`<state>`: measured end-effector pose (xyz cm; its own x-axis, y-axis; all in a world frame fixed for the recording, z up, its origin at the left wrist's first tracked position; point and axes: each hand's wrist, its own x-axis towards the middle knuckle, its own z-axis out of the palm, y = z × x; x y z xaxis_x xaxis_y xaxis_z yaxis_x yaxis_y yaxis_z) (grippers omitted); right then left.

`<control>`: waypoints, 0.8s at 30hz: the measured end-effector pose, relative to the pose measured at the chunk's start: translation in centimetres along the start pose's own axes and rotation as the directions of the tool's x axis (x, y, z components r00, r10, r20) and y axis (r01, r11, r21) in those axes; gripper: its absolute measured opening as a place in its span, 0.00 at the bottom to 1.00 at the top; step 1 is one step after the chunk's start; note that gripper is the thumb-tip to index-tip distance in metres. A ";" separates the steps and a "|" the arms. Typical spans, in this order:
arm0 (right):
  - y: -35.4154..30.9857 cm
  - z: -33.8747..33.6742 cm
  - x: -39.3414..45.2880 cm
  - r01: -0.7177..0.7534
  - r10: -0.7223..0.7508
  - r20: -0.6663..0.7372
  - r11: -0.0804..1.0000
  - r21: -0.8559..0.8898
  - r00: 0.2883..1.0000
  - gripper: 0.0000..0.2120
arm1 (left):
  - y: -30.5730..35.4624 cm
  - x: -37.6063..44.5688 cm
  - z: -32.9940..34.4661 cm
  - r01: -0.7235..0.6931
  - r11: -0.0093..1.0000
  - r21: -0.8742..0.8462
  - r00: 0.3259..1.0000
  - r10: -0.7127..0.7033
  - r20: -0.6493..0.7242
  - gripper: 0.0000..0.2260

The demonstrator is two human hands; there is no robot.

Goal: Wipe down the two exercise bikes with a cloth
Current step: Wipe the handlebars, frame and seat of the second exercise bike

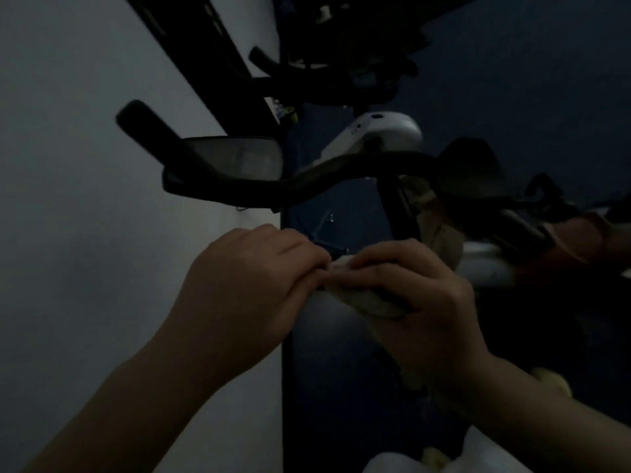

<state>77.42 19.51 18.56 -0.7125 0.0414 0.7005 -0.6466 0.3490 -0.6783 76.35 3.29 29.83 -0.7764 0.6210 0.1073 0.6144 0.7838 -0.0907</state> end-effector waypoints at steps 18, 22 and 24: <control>-1.8 0.5 -1.8 -0.446 0.935 -0.093 0.248 0.860 0.341 0.08 | 4.1 4.1 4.6 0.047 0.985 -0.169 0.997 -0.055 -0.045 0.17; -1.4 -0.4 -1.3 -0.431 0.964 0.010 0.109 0.896 0.265 0.08 | 4.4 4.9 4.8 0.059 0.985 -0.160 0.996 -0.069 -0.062 0.15; -1.0 -0.7 -1.0 -0.409 0.971 0.067 0.032 0.912 0.228 0.09 | 4.3 5.0 5.1 0.067 0.982 -0.177 0.995 -0.080 -0.063 0.15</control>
<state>79.00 19.81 18.68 -0.8086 0.2853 -0.5145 0.0217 -0.8595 -0.5106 74.42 9.70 24.94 -0.8123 0.5558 0.1768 0.5759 0.8122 0.0931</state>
